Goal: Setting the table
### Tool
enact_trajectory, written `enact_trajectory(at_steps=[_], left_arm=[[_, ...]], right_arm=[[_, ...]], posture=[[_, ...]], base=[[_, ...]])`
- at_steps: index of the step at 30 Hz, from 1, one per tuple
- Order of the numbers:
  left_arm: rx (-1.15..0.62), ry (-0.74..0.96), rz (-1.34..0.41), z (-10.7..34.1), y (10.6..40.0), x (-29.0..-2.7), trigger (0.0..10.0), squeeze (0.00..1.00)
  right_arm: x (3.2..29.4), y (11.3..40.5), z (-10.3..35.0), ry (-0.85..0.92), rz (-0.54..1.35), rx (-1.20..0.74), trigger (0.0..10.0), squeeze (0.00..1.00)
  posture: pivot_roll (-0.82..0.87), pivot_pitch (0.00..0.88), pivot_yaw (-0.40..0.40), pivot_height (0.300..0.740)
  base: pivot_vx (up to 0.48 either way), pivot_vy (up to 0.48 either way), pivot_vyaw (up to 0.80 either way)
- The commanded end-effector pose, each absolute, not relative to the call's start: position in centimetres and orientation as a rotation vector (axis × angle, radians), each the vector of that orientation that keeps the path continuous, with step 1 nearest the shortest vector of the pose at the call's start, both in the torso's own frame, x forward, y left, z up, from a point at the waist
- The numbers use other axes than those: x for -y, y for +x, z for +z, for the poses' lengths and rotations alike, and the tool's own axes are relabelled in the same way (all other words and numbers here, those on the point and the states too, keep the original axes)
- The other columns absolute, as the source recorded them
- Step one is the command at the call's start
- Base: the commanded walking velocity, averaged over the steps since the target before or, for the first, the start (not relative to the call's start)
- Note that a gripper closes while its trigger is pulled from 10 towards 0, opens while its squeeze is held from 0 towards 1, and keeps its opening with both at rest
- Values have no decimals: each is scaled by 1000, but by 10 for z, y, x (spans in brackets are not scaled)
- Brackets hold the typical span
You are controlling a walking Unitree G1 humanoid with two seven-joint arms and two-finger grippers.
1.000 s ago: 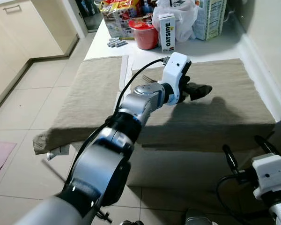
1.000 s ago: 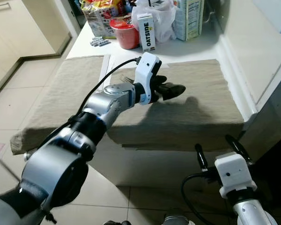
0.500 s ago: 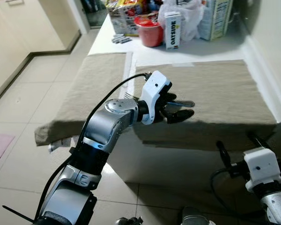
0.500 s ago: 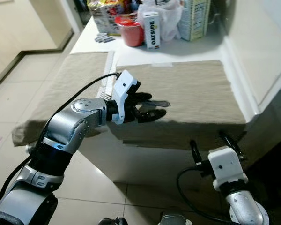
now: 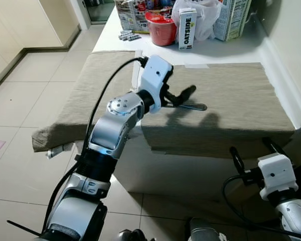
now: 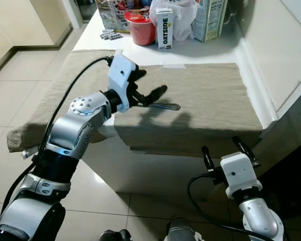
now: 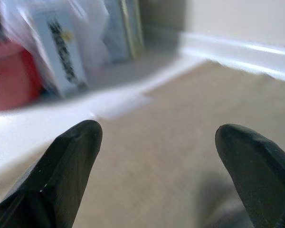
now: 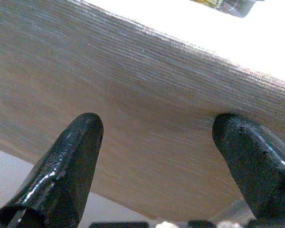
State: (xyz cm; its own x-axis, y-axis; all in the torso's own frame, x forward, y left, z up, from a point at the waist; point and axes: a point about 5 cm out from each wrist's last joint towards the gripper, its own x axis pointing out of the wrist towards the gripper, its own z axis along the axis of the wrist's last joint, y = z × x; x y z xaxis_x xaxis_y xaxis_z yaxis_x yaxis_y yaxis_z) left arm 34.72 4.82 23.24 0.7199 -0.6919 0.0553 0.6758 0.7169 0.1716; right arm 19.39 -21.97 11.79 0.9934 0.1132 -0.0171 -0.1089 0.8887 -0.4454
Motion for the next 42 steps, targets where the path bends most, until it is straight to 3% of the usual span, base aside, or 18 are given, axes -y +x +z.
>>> enact_trajectory(at_steps=[1,7,15,42], left_arm=[[213,174,-717,254,348,-52,10000,0],[302,130,-632,282,342,-76,10000,0],[239,27,-567,263,333,-91,10000,0],[218,18,-561,258,331,-92,10000,0]], right_arm=[[205,199,136,-464,154,110,10000,0],[188,210,161,-451,180,239,10000,0],[173,212,175,-419,226,298,10000,0],[170,213,177,-404,235,307,10000,0]], posture=[[-239,108,108,740],[-213,94,92,740],[-205,84,71,740],[-203,78,70,740]], base=[[0,0,0],[0,0,0],[0,0,0],[0,0,0]])
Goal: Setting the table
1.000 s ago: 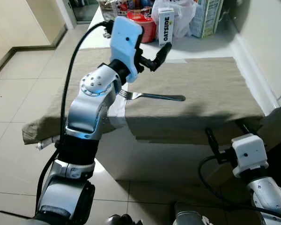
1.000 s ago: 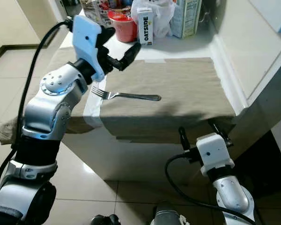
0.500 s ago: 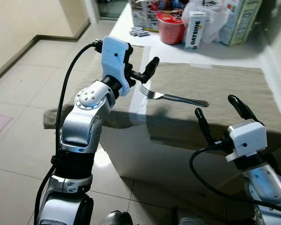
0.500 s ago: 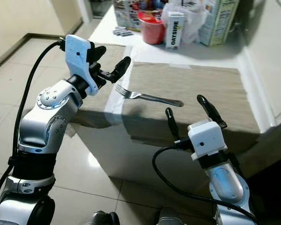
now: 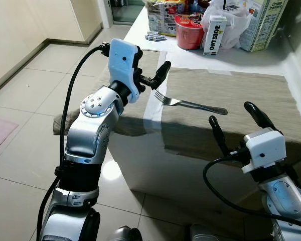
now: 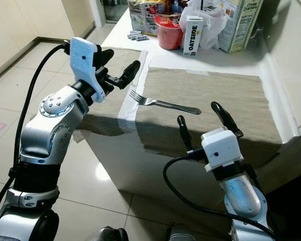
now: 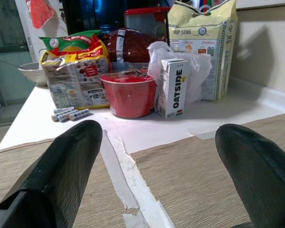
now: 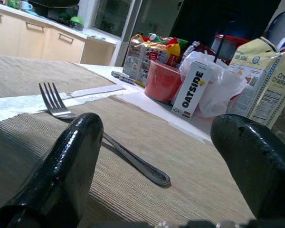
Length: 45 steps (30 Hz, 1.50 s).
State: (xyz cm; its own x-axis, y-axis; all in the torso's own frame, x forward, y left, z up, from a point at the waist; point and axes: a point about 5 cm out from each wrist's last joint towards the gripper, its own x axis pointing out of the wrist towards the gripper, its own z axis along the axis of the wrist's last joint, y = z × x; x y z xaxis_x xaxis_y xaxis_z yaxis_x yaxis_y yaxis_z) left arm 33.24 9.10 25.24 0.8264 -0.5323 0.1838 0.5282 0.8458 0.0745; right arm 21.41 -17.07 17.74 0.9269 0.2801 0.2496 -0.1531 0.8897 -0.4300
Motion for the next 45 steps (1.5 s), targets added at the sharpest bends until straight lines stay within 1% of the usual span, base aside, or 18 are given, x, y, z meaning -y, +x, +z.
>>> enact_trajectory(at_steps=[1,6,7,8,9,14,21,26,35,39,45], left_arm=[[218,18,-561,258,331,-92,10000,0],[204,13,-557,256,329,-93,10000,0],[158,7,-413,230,315,-106,10000,0],[118,-11,-306,212,303,-117,10000,0],[74,-22,-186,193,290,-130,10000,0],[55,-16,-187,188,293,-137,10000,0],[58,1,-193,189,291,-137,10000,0],[67,15,-160,191,284,-141,10000,0],[0,37,-158,174,279,-149,10000,0],[-26,36,-172,170,282,-148,10000,0],[-22,27,-179,170,285,-145,10000,0]], right_arm=[[170,213,177,-404,235,307,10000,0],[168,214,178,-400,238,306,10000,0],[162,255,170,-268,225,249,10000,0],[152,285,167,-167,233,202,10000,0],[134,312,166,-66,258,152,10000,0],[126,309,166,-67,265,169,10000,0],[119,307,165,-62,284,173,10000,0],[117,318,166,-44,281,184,10000,0],[133,299,157,-131,174,190,10000,0],[129,291,149,-134,176,182,10000,0],[122,291,149,-124,197,177,10000,0]], posture=[[-203,78,70,740],[-199,75,71,740],[-69,0,51,740],[-69,0,52,740],[-69,0,54,740],[-75,0,59,740],[-76,0,64,740],[-76,0,64,740],[-79,0,70,740],[-104,0,86,740],[-104,0,86,740]], base=[[0,0,0],[0,0,0],[0,0,0],[0,0,0],[0,0,0],[0,0,0],[0,0,0],[0,0,0],[0,0,0],[0,0,0],[0,0,0]])
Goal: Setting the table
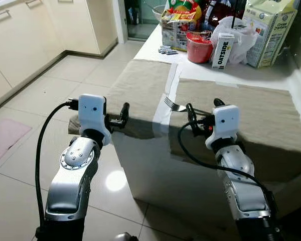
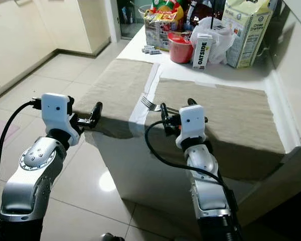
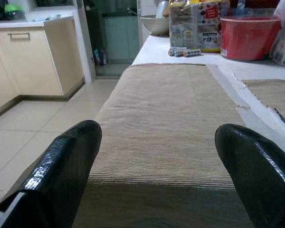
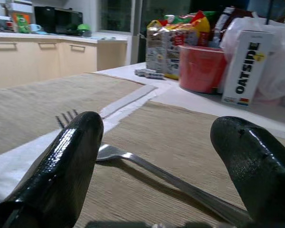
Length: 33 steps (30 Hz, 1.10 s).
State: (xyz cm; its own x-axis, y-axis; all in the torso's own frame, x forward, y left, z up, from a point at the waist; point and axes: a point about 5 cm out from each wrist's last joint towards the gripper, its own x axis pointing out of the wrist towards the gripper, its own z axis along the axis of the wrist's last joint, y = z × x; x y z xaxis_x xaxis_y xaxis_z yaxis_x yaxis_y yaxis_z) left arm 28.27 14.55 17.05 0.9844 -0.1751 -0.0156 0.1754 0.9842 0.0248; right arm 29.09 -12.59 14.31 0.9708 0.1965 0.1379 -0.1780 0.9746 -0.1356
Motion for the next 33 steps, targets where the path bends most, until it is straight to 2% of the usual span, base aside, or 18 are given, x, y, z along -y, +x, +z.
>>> enact_trajectory(at_steps=[1,12,13,27,28,29,33], left_arm=[[-22,27,-179,171,285,-145,10000,0],[-32,15,-166,171,285,-147,10000,0],[-30,11,-164,172,285,-146,10000,0],[-29,3,-174,173,285,-144,10000,0],[-27,3,-174,173,286,-144,10000,0],[-26,2,-174,173,286,-144,10000,0],[-24,1,-174,174,286,-143,10000,0]], right_arm=[[122,291,149,-124,197,177,10000,0],[118,295,150,-130,203,176,10000,0],[119,296,149,-112,196,171,10000,1000],[113,298,147,-116,214,150,10000,1000],[113,298,147,-124,211,152,8706,922],[112,299,147,-107,227,147,0,0],[99,300,150,-39,306,123,0,0]], posture=[[-110,0,85,740],[-98,0,77,740],[-98,0,77,740],[-95,0,78,740],[-95,0,78,740],[-95,0,78,740],[-95,0,78,740]], base=[[0,0,0],[0,0,0],[0,0,0],[0,0,0],[0,0,0],[0,0,0],[0,0,0]])
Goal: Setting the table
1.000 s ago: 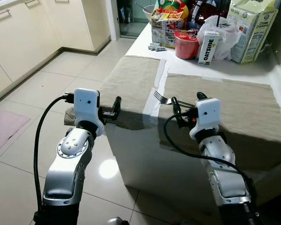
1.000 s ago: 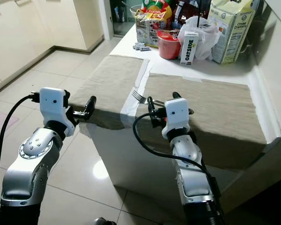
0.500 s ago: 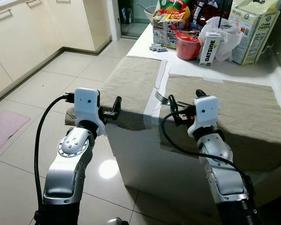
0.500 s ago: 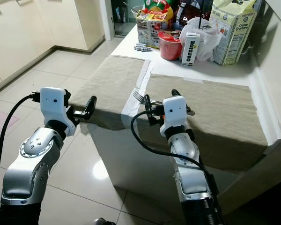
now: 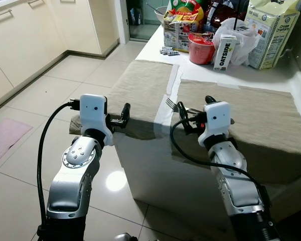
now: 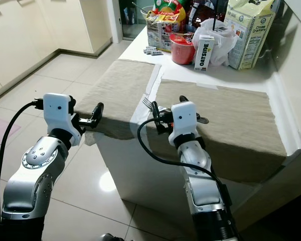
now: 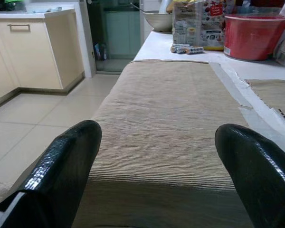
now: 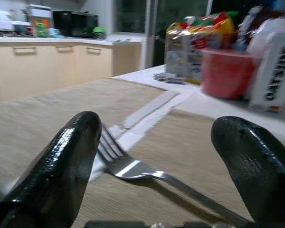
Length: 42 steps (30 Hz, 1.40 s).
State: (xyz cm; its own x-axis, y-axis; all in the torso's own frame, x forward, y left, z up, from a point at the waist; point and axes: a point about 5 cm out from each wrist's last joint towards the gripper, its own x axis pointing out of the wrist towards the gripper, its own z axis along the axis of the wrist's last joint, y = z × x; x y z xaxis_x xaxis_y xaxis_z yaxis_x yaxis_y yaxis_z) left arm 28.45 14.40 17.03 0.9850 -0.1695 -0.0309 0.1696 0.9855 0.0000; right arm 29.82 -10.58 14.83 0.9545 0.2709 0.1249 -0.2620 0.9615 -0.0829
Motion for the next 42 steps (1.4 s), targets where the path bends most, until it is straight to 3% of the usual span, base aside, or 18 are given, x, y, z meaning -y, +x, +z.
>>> enact_trajectory(at_steps=[1,41,42], left_arm=[[-23,2,-173,174,287,-144,10000,0],[-30,-10,-180,174,285,-141,10000,0],[-31,-10,-179,174,285,-142,10000,0]], right_arm=[[96,300,152,-35,325,125,0,0],[95,297,148,-47,364,83,0,0],[93,298,148,-45,376,73,2392,0]], posture=[[-95,0,78,740],[-87,0,67,740],[-84,0,66,740]], base=[[0,0,0],[0,0,0],[0,0,0]])
